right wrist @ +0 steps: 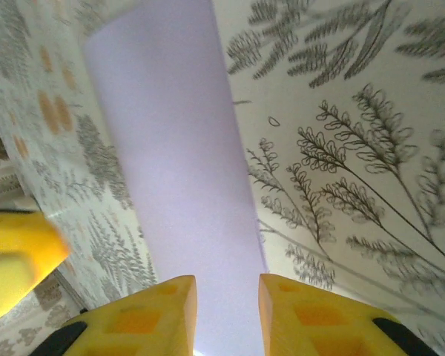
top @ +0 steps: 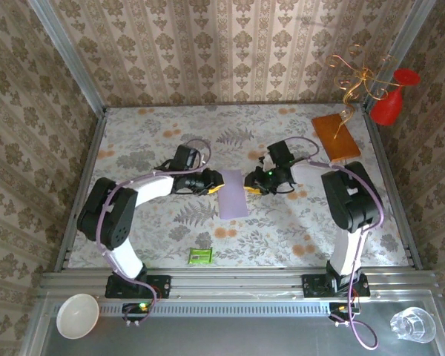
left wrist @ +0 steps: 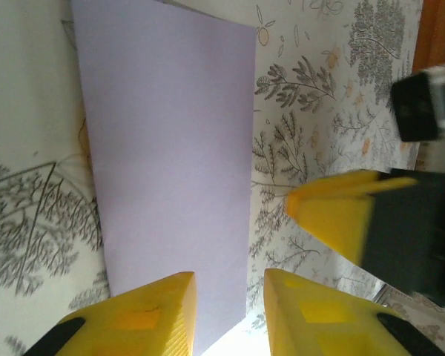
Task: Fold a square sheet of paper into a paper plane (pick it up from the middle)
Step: First fold the square sheet of paper in half at the center of the table, then fold the triangle a second time at the center of the table.
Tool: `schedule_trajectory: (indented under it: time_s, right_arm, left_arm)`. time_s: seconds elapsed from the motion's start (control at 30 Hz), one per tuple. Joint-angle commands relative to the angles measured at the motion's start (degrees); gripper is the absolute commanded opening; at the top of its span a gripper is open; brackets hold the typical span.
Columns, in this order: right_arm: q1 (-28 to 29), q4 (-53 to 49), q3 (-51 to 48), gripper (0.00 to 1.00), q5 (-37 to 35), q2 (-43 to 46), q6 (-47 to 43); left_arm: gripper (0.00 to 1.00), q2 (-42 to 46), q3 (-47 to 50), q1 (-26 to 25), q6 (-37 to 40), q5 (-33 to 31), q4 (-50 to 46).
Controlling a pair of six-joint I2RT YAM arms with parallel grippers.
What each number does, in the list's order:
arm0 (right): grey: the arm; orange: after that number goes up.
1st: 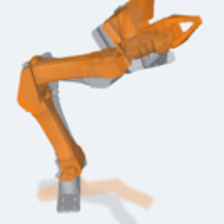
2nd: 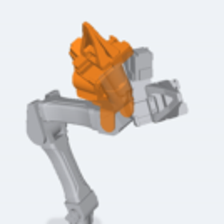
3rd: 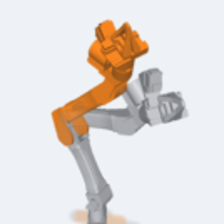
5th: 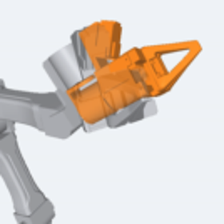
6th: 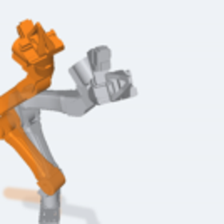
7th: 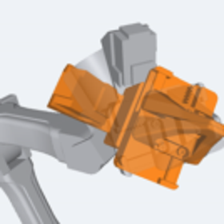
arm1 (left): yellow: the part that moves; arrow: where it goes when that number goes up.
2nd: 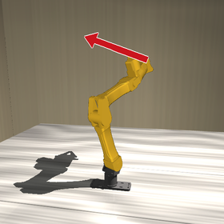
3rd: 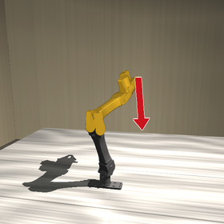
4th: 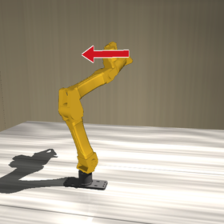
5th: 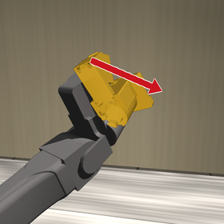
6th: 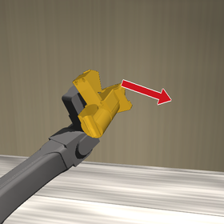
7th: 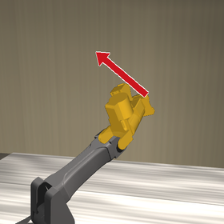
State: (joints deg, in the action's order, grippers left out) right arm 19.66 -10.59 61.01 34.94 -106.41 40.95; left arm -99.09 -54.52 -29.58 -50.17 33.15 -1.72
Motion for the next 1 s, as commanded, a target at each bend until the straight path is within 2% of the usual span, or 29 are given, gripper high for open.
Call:
schedule_trajectory:
  time_s: [0.0,0.1,0.23,0.7,0.97]
  right_arm:
    - [-0.75,-5.06,-1.79,0.34,-5.06,5.69,0.29]
    - [-0.86,-6.00,-4.81,0.40,-8.41,8.63,0.31]
    - [-0.93,-5.84,-8.22,0.44,-9.01,10.82,1.60]
    - [2.43,-2.44,-16.92,0.41,-5.90,14.82,3.33]
    - [5.40,0.43,-18.34,0.44,-3.88,13.96,4.58]
  left_arm:
    - [0.32,-2.57,-2.86,-0.41,-1.15,-0.26,-1.15]
    - [0.32,-4.78,-3.52,-0.04,-3.45,0.50,1.19]
    - [0.32,-6.87,-5.53,-0.04,-3.97,0.50,1.13]
    - [0.31,-10.56,-4.75,0.32,-5.94,-2.65,-3.99]
    - [0.29,-12.30,-4.28,0.32,-7.65,-3.53,-6.18]
